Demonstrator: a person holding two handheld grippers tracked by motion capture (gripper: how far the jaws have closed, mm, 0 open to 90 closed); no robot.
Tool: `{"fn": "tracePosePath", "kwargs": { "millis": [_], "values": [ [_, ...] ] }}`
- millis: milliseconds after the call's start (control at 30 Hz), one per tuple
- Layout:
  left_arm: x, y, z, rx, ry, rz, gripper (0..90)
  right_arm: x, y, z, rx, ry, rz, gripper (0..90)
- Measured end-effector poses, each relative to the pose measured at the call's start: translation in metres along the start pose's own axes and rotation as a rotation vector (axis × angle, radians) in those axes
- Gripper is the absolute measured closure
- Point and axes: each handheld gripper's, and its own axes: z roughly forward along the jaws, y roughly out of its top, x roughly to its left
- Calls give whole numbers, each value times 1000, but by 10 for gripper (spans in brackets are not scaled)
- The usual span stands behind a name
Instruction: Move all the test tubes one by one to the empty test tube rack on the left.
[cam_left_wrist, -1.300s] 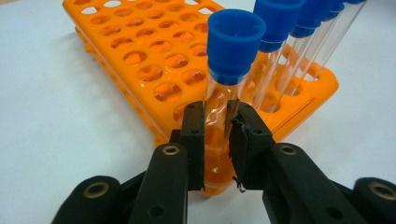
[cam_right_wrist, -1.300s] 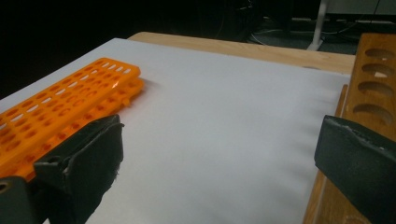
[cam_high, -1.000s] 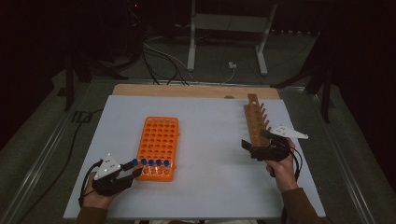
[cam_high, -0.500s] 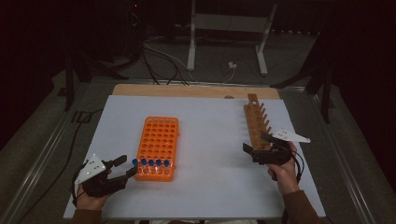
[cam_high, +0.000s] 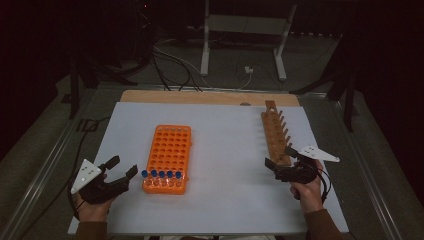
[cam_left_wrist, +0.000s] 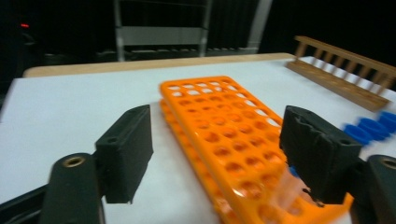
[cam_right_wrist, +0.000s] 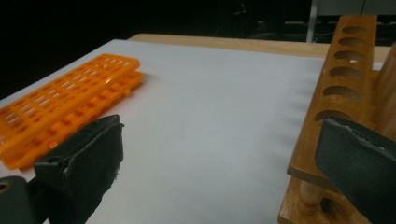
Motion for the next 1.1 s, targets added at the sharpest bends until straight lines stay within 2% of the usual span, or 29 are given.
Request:
{"fn": "tracePosePath", "kwargs": {
  "millis": [133, 333, 600, 833, 1100],
  "values": [
    [1, 2, 6, -5, 34, -16, 192, -2, -2, -5, -34, -7, -2, 14],
    [2, 4, 13, -9, 71, -29, 157, -3, -7, -12, -57, -35, -37, 13],
    [6, 5, 24, 8, 113, -53, 19, -5, -11, -18, -88, -68, -54, 13],
    [6, 4, 24, 24, 138, -40, 6, -6, -15, -22, -116, -80, -59, 0],
    [8, 1, 21, 18, 164, -48, 7, -6, -22, -17, -97, -88, -71, 0]
  ]
}}
